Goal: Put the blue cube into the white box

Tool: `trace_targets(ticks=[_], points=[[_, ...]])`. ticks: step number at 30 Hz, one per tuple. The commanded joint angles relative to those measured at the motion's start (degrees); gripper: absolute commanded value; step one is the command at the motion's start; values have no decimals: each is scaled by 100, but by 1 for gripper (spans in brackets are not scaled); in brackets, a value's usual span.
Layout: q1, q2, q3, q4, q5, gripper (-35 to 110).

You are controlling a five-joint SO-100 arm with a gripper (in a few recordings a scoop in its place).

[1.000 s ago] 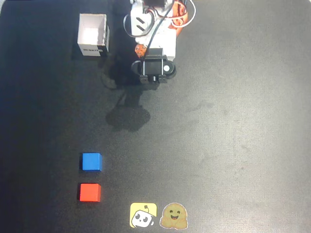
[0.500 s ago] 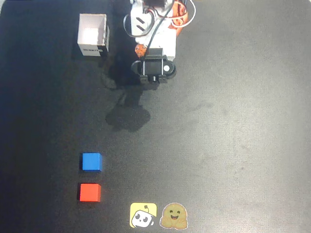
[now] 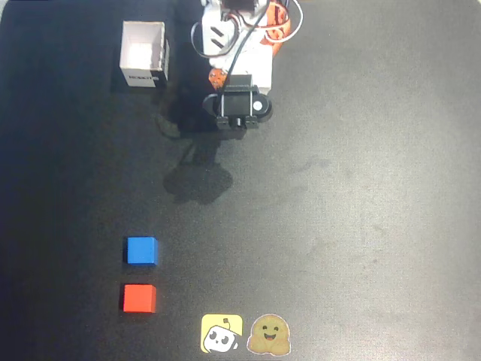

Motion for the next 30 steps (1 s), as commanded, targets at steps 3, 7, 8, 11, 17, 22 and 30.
trace_targets(ticks=[3, 7, 8, 11, 17, 22, 30], points=[[-9, 26, -26, -35, 0, 0], [-9, 26, -26, -35, 0, 0], [-9, 26, -26, -35, 0, 0], [-9, 26, -26, -35, 9, 0], [26, 26, -26, -35, 9, 0], [26, 26, -26, -35, 9, 0], [44, 18, -26, -176, -9, 0]])
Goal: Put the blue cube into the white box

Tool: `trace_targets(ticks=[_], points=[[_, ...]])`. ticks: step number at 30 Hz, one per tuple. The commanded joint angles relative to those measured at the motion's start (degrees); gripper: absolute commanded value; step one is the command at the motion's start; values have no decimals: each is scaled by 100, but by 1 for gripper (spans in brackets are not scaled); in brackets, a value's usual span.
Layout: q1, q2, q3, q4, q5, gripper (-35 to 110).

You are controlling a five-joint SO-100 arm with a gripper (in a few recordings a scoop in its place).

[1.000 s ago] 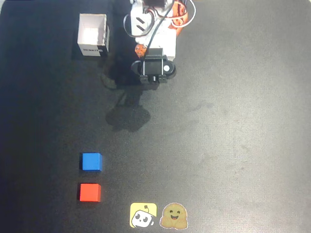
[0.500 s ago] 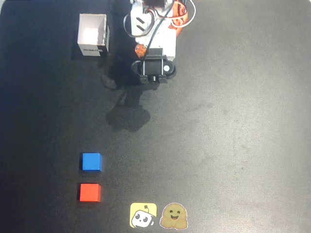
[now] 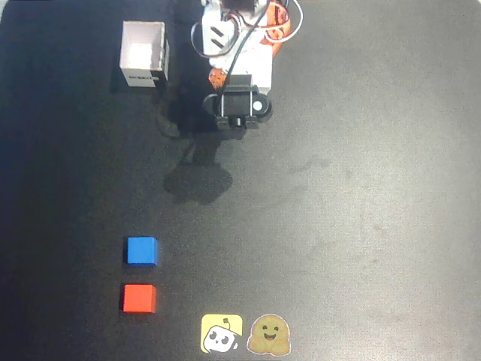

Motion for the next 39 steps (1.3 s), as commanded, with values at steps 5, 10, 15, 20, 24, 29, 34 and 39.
trace_targets(ticks=[5, 10, 15, 20, 24, 29, 34, 39], points=[[97, 18, -44, -571, -123, 0], [387, 18, -308, -870, -501, 0], [703, -1688, -1468, -1213, -879, 0], [1072, -3964, -3533, -932, -1292, 0], [1336, -5440, -4632, -1055, -1635, 1], [1547, -6688, -5678, -1204, -1819, 1], [1793, -8077, -7022, -1090, -2021, 1], [1995, -9114, -8130, -1011, -2118, 1]])
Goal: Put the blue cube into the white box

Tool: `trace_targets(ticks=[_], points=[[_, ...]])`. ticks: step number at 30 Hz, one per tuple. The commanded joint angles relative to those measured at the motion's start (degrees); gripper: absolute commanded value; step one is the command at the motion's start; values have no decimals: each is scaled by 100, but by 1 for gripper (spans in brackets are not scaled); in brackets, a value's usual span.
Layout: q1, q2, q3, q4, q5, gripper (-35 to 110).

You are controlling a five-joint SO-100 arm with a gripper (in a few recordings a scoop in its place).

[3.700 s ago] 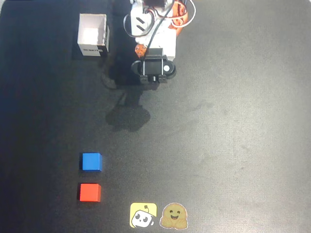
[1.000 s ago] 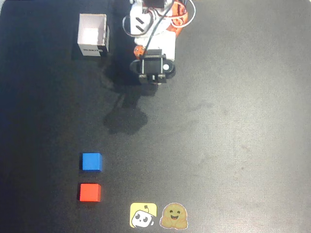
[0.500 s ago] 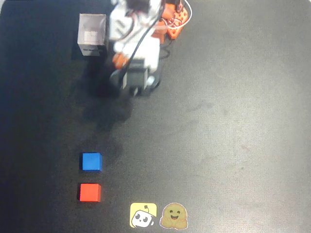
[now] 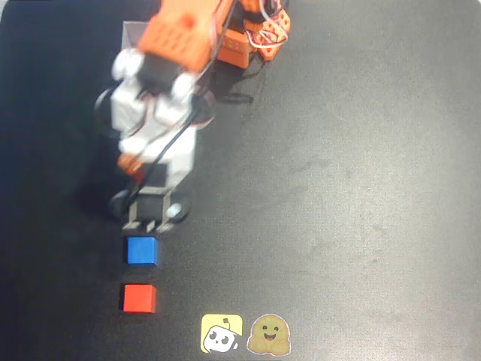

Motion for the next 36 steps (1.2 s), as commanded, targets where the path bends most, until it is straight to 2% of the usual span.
trace_targets(ticks=[1, 10, 16, 24, 28, 36], points=[[123, -545, -870, 53, -97, 1], [202, -2021, -2347, 325, 88, 3], [44, -2320, -2593, 299, 413, 5], [-123, -2918, -3243, 510, 536, 11], [-158, -3454, -4017, 993, 563, 15], [-211, -3674, -4201, 993, 589, 24]])
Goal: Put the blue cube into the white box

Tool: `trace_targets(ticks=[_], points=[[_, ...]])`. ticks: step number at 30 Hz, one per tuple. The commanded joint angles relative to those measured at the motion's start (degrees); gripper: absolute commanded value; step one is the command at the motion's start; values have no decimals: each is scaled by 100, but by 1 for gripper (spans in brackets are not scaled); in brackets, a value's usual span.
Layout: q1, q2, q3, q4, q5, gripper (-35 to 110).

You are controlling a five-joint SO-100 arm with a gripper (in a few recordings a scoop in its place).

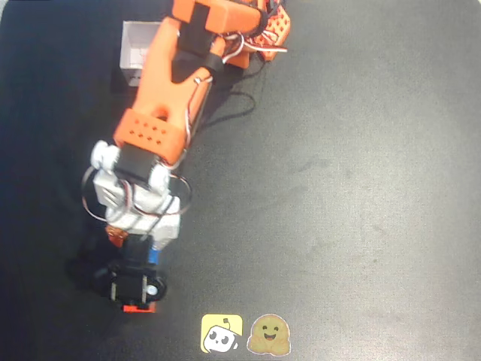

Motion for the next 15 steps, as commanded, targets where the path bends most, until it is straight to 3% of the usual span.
trace_targets(ticks=[1, 15], points=[[-44, -9, -308, 0, 35, 25], [-158, -352, 132, -642, 105, 27]])
